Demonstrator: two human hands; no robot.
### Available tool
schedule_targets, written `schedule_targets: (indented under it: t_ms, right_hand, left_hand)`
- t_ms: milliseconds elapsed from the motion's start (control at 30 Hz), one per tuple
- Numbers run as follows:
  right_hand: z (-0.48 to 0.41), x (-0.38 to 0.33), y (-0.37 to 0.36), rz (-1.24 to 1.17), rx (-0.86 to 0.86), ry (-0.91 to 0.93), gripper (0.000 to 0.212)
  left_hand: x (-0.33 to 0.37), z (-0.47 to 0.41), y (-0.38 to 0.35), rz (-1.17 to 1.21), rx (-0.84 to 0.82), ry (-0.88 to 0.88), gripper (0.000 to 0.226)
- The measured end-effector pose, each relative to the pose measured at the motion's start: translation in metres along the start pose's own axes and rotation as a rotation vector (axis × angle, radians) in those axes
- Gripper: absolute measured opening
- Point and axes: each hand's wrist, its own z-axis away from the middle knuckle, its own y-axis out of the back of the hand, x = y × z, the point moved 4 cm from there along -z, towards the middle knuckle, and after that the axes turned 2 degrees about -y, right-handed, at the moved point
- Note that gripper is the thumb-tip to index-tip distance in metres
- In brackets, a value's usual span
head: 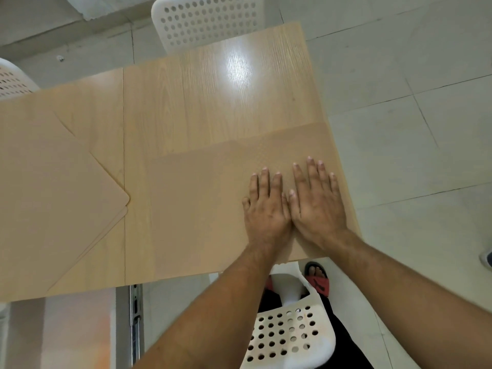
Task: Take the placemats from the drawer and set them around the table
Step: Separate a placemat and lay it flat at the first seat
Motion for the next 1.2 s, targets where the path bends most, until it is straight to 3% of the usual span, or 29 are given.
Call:
schedule_targets:
  t_ms: [133, 233, 333, 500, 633, 767, 867, 967, 1200]
  right_hand:
    - [-0.002, -0.007, -0.006, 0.069, -0.006, 0.018, 0.065]
    - [-0.001, -0.005, -0.004, 0.073, 0.007, 0.020, 0.066]
    - [-0.002, -0.008, -0.002, 0.086, 0.002, 0.022, 0.067]
    - [0.001, -0.020, 0.000, 0.098, -0.007, -0.002, 0.068]
    - [0.004, -0.088, -0.012, 0.043, -0.015, 0.142, 0.066]
    - [-0.008, -0.156, -0.035, 0.009, -0.062, 0.236, 0.061]
    - [-0.035, -0.175, -0.038, 0.030, -0.079, 0.259, 0.061]
    - [-0.044, -0.181, -0.045, 0.098, -0.067, 0.269, 0.064]
    - [-0.042, -0.183, -0.047, 0.145, -0.048, 0.238, 0.068]
  left_hand:
    - [-0.011, 0.003, 0.011, 0.325, 0.053, 0.023, 0.054]
    - [-0.036, 0.014, 0.020, 0.134, -0.002, -0.069, 0.051]
    - [-0.081, 0.030, 0.034, -0.070, -0.110, 0.008, 0.063]
    - [-0.119, 0.044, 0.050, -0.110, -0.062, 0.147, 0.069]
    - [-0.116, 0.043, 0.051, -0.072, -0.034, 0.133, 0.063]
    - [-0.125, 0.045, 0.051, 0.125, 0.034, 0.166, 0.056]
    - [-0.131, 0.046, 0.058, 0.397, 0.221, 0.213, 0.051]
    - [-0.139, 0.045, 0.069, 0.519, 0.266, 0.249, 0.048]
    - [-0.205, -0.042, 0.106, -0.069, -0.063, 0.162, 0.065]
